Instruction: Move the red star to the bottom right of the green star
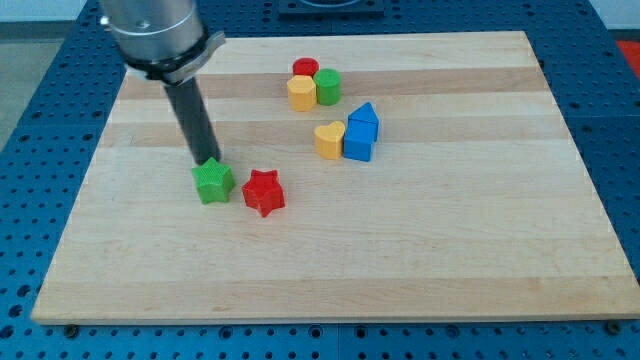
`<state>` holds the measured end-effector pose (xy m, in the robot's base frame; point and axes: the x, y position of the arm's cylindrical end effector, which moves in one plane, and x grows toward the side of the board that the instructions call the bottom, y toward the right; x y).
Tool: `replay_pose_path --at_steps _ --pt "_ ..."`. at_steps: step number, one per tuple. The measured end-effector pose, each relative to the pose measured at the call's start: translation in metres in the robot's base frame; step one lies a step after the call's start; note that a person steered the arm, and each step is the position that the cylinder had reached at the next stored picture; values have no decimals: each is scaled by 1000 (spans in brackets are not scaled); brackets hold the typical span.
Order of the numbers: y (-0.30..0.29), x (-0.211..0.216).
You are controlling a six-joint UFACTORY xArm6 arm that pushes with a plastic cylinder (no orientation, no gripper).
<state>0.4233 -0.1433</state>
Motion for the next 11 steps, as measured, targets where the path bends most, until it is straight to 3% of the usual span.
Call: replay_pose_path --at_steps 1,3,4,5,6,10,11 --pt "42 0" --pt "66 57" --pt "75 55" --pt "124 52" --pt "139 72" --pt "56 87" --pt "77 87"
